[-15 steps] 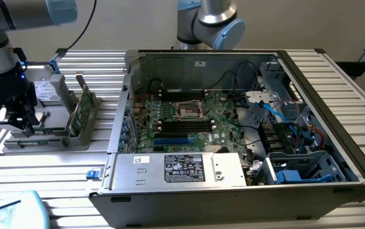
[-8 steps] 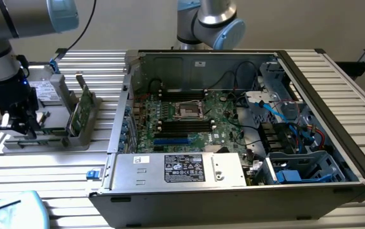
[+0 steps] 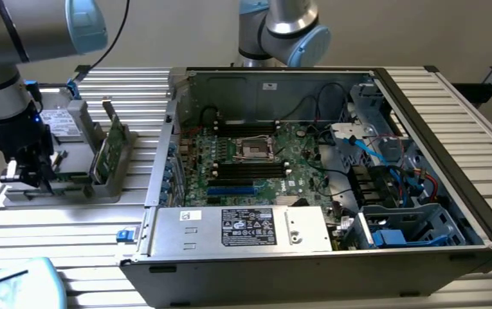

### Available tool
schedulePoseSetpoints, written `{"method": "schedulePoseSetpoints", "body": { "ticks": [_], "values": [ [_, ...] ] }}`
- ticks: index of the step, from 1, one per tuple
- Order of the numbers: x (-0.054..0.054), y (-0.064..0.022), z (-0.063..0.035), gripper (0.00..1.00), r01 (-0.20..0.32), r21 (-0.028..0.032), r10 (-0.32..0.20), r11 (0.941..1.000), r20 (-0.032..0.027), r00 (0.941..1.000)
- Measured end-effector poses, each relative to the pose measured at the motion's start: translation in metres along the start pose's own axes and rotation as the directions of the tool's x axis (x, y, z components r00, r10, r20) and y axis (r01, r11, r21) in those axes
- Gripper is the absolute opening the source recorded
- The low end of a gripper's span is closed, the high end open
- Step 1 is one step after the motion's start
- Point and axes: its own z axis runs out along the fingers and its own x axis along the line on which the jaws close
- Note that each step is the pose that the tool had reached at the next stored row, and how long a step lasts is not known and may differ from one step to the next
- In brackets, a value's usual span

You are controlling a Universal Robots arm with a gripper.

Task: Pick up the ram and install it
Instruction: 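Pick up the ram and move it above insertion slot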

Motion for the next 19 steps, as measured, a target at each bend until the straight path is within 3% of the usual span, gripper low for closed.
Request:
{"method": "schedulePoseSetpoints", "body": {
  "ticks": [11, 19],
  "values": [
    [0.001, -0.0007, 0.0190, 0.37, 0.017, 0.0006, -0.017, 0.9999, -0.0014, 0.9999],
    [0.001, -0.0007, 0.0209, 0.37, 0.018, 0.0008, -0.018, 0.9998, -0.0009, 0.9998]
  ]
}}
